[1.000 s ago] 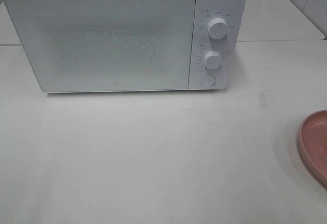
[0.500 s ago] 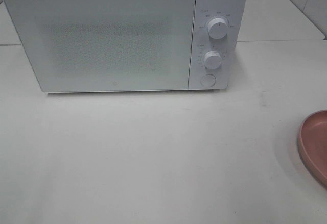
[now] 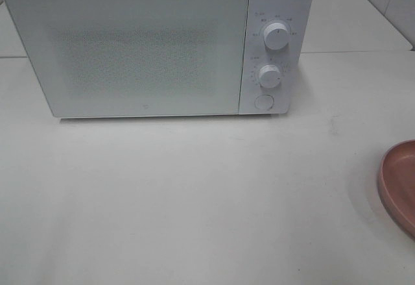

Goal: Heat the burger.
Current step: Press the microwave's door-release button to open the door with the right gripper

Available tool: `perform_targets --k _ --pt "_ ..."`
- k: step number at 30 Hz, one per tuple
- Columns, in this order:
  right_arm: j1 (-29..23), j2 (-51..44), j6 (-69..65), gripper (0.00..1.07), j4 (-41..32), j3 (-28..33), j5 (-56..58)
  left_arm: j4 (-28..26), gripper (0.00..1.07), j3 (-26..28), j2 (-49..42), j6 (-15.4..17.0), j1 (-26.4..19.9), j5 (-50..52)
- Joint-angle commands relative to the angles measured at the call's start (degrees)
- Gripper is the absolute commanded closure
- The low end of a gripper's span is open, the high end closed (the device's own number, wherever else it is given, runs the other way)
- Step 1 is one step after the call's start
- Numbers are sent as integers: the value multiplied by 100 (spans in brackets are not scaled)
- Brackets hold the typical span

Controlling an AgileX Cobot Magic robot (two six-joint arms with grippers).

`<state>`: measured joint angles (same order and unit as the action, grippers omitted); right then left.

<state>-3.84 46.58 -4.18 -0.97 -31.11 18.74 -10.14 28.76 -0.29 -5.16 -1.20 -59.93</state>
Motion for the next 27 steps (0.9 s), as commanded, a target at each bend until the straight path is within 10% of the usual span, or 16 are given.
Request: perform_targets --k 1,27 --pt "23 275 -92 31 -34 -46 -292 -57 7 -11 -143 11 23 57" --pt "23 2091 -126 35 -218 1369 -4652 -57 7 -11 -143 11 23 57"
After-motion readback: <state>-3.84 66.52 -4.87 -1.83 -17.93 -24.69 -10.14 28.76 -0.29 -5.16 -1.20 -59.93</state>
